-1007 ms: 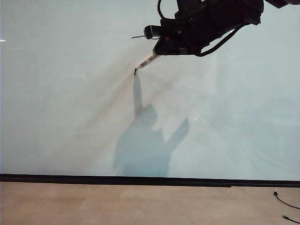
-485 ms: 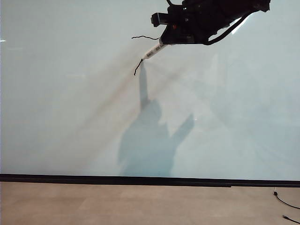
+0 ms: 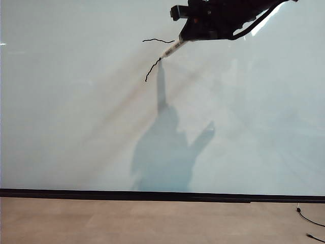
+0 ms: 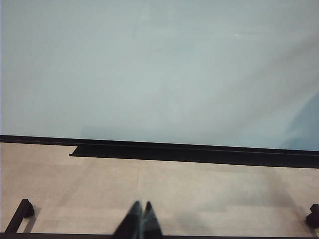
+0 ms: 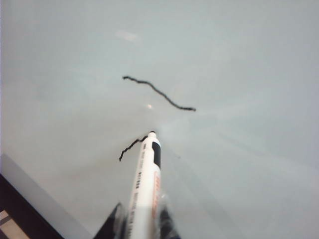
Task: Pick up the pen on the shelf to the right of the whiteboard and write the letter Z.
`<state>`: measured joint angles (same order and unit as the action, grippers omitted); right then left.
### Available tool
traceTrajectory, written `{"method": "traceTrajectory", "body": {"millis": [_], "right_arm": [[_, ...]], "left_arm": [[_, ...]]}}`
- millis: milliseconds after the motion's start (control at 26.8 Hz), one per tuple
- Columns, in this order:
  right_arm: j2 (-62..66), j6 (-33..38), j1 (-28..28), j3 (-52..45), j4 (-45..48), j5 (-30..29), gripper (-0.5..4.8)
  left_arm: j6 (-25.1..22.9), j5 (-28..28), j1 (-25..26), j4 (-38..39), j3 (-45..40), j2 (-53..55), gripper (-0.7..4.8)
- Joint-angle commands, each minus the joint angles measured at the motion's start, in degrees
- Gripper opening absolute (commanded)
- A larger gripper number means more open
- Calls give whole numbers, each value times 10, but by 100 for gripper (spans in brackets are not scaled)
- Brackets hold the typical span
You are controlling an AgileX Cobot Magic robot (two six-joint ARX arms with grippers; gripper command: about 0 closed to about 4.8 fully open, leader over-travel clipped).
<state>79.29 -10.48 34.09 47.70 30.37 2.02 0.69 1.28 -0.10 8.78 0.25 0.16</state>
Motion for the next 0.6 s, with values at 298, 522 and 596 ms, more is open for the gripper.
{"method": "traceTrajectory", "body": {"millis": [298, 522, 596], "right_arm": [[-27, -8, -7, 2, -3, 14, -6], [-40, -15, -7, 2, -7, 20, -6], [-43, -16, -7, 2, -9, 20, -6]], "left_arm": [[-2, 0, 0, -7, 1, 0, -4], [-2, 0, 0, -7, 1, 0, -5], [-2, 0, 0, -6, 1, 0, -5]]}}
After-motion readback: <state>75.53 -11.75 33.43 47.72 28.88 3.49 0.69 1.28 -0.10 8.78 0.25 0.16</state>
